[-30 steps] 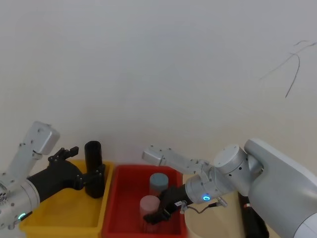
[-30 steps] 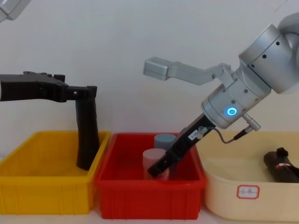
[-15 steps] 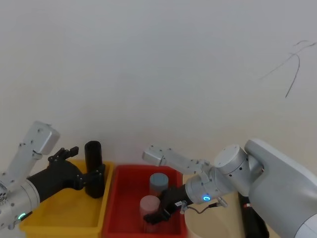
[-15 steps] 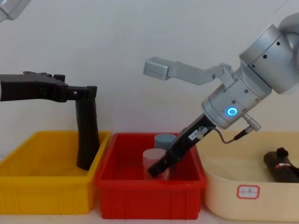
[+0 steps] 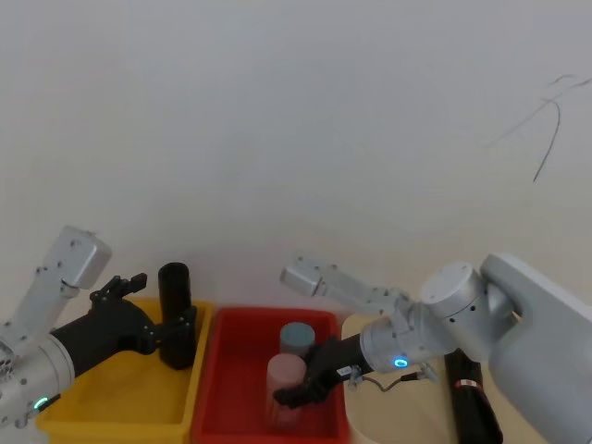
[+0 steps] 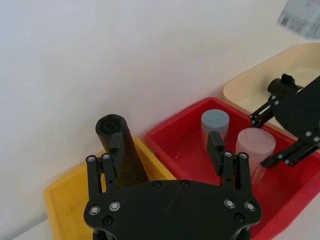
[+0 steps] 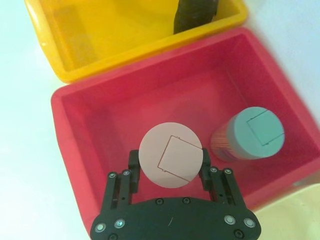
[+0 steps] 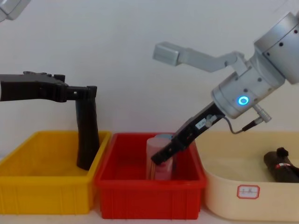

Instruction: Pick up the garbage bag with the one hand and transfer it to the other hand.

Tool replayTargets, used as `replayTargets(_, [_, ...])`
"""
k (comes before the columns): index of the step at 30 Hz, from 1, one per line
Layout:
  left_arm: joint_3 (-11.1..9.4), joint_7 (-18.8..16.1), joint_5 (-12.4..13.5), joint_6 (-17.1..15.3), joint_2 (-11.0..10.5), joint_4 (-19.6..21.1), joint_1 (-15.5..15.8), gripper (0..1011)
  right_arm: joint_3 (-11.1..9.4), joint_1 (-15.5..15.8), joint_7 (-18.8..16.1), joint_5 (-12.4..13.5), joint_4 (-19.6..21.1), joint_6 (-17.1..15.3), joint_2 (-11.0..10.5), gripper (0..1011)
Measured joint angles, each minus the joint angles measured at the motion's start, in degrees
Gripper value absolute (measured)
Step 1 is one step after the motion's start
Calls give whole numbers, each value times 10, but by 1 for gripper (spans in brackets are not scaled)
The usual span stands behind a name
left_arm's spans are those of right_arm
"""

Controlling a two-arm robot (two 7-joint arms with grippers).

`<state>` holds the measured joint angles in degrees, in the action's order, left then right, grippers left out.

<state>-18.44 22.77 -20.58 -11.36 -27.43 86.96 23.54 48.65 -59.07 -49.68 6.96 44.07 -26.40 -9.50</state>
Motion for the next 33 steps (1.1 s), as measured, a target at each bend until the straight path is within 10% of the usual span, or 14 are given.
replayTargets(33, [0, 0, 0, 0, 0, 0, 0, 1000, -107, 67, 75, 57, 254, -106, -130, 666])
